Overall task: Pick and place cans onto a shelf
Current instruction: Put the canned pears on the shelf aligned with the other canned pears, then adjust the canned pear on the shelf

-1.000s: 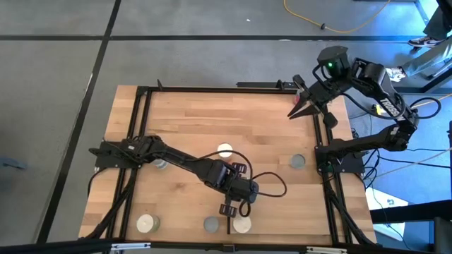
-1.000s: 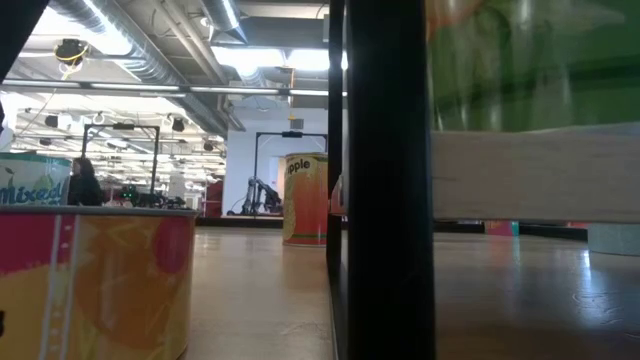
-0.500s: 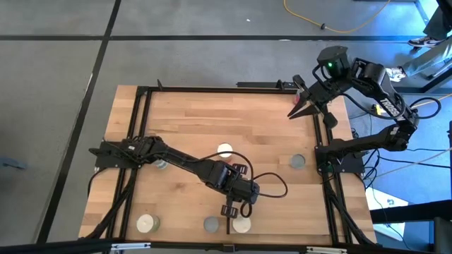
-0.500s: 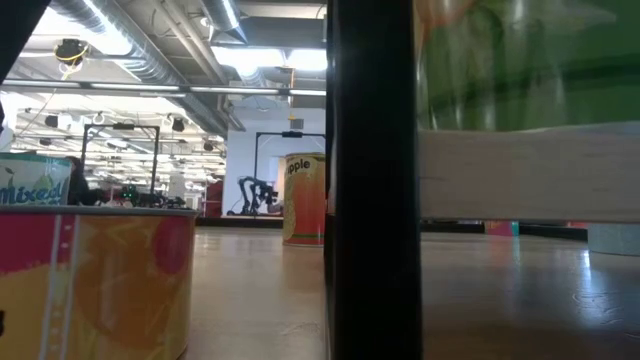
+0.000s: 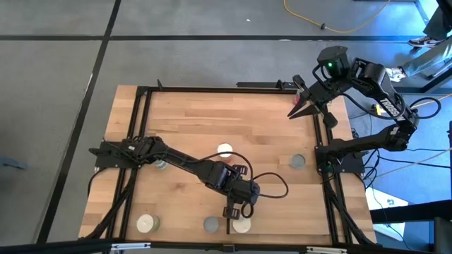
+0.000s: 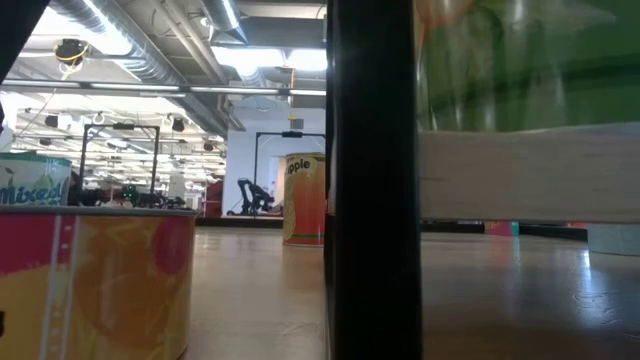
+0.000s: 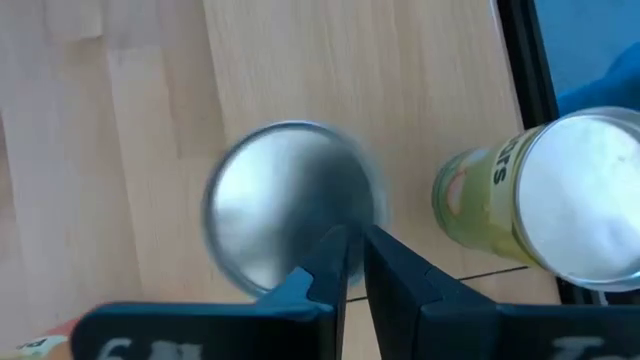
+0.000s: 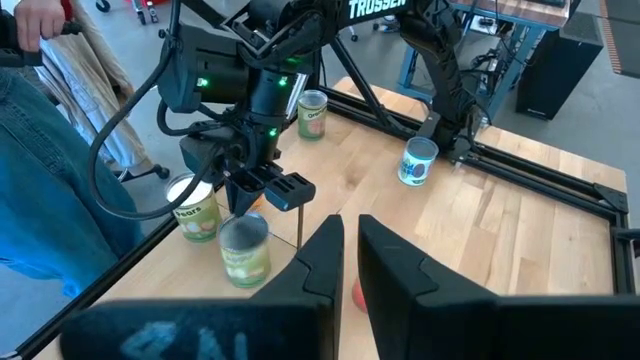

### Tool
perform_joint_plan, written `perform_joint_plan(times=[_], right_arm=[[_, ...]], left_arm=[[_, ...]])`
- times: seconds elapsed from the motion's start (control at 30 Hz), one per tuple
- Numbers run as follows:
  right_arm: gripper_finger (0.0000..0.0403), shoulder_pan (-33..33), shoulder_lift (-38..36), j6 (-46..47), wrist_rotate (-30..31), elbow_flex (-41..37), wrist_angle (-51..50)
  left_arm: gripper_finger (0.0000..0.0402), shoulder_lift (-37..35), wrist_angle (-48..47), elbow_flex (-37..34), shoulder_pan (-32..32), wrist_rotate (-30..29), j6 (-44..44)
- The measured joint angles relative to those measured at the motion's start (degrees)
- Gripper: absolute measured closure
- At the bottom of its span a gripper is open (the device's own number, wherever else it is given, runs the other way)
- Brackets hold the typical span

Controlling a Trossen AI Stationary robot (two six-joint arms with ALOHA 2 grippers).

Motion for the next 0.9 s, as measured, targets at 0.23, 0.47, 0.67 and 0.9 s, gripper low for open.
perform_joint_plan(times=[0.23,0.47,0.67,0.9], right_arm=[[0.0366,0.0,0.0,0.0,0.2,0.0,-1.0],[0.0366,0.1,0.0,-1.4,3.5,-0.2,-5.9],[0.0366,2.8,0.0,-3.1,5.6,-0.2,-9.8],[0.0366,8.9,0.0,-2.7,6.6,-0.2,-11.0]], left_arm=[[0.0373,-0.9,-0.2,2.5,0.0,-1.1,4.6],[0.0373,-7.0,-3.5,2.6,0.8,-12.8,5.5],[0.0382,-13.7,-4.3,2.6,1.8,-22.6,3.1],[0.04,-20.7,-12.7,2.5,3.4,-28.2,-1.0]])
